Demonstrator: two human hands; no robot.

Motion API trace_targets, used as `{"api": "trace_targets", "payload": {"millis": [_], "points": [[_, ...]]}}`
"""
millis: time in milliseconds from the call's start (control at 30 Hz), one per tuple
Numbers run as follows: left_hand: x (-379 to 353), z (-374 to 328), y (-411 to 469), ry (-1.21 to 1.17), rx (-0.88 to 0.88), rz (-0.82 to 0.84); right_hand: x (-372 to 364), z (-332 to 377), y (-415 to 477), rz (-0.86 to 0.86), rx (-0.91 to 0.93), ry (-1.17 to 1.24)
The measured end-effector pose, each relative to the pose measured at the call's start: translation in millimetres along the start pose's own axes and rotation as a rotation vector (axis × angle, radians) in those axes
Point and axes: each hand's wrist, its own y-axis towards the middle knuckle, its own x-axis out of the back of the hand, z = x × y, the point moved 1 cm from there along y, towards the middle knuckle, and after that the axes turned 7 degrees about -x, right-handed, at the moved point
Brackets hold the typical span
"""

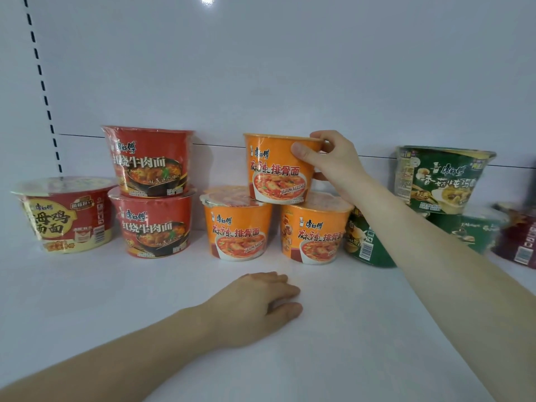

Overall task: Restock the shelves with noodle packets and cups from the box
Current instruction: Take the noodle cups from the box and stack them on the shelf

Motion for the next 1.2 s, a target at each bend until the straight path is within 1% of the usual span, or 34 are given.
{"api": "trace_targets", "payload": {"millis": [267, 400, 533, 967, 1200], "points": [[0.1, -0.2, 0.1, 0.01, 0.025, 0.008, 1.0, -1.4, 2.2, 0.06, -0.025, -0.041], [-0.7, 0.7, 0.4, 0.006, 0.038, 0.014, 7.7, -2.9, 4.5, 0.151, -0.076, 0.018], [-1.0, 0.7, 0.7, 0.001, 0.043, 0.014, 7.9, -2.2, 5.8, 0.199, -0.102, 0.047], [-1.3, 0.6, 0.7, 0.017, 0.073, 0.062, 3.9, -5.2, 3.5, 0.226, -0.109, 0.08], [0.4, -1.4, -0.6, 0.02, 0.066, 0.064, 0.2, -6.3, 2.4, 0.176, -0.133, 0.15]]}}
